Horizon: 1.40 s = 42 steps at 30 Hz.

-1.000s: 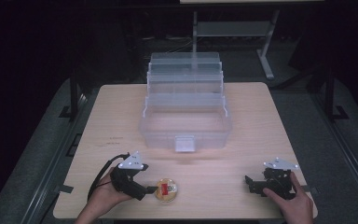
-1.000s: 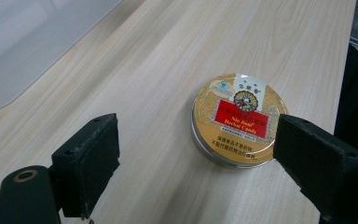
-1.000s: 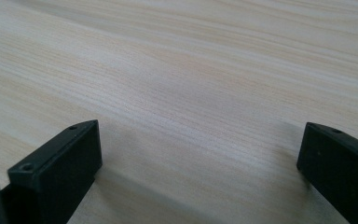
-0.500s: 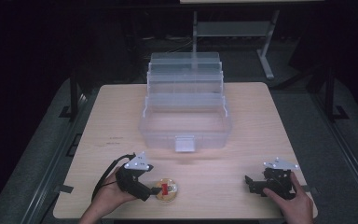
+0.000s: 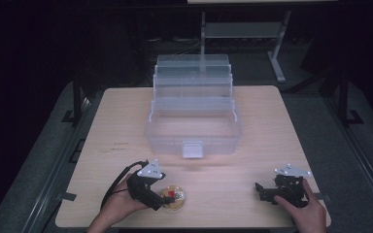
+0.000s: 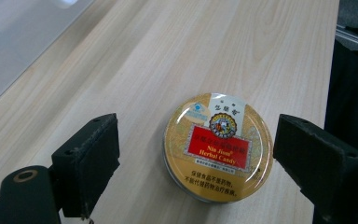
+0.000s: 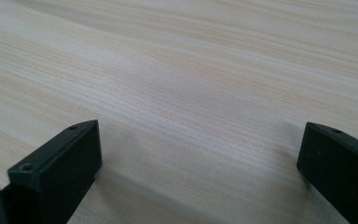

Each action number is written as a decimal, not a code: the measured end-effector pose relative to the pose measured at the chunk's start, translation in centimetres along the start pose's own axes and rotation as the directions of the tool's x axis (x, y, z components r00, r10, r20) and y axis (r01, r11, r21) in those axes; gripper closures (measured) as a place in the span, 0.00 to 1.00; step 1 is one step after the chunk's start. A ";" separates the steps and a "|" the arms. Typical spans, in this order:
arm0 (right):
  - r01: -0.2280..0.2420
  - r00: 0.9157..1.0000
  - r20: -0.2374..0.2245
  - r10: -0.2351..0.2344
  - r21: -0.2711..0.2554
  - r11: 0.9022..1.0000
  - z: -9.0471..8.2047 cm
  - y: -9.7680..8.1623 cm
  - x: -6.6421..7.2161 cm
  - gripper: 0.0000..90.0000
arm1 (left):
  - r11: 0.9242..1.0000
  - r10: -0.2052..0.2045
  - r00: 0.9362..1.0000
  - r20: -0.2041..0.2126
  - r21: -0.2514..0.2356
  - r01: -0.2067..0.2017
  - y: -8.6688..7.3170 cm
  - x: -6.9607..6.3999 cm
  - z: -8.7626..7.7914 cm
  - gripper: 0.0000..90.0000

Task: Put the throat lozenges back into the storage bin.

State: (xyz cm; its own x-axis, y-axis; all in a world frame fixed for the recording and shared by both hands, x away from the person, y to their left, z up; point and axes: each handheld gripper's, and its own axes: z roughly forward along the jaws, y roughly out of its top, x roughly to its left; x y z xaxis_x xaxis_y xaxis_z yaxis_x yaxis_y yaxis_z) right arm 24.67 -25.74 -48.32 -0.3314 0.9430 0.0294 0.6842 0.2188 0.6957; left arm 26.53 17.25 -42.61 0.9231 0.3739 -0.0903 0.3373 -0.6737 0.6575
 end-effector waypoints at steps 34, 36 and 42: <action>-0.001 1.000 0.001 0.001 0.000 1.000 0.0 0.0 0.0 0.00 | 0.985 0.104 0.994 0.036 0.133 -0.108 0.9 -1.2 3.1 0.15; -0.001 1.000 0.001 0.001 0.000 1.000 0.0 0.0 0.0 0.00 | 0.984 0.099 0.994 0.037 0.143 -0.103 0.9 -1.3 3.3 0.15; -0.002 1.000 0.002 0.002 0.000 1.000 0.0 0.0 0.0 0.00 | 0.978 0.114 0.993 0.040 0.173 -0.119 0.9 -1.3 3.8 0.15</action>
State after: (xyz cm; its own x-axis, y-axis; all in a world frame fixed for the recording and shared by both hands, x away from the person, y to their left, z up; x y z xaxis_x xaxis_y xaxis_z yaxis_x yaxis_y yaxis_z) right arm 24.65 -25.72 -48.32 -0.3290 0.9439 0.0294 0.6847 0.2170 0.6958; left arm 26.30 13.77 -44.76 0.9620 0.2694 -0.0447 0.2521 -0.8133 0.5243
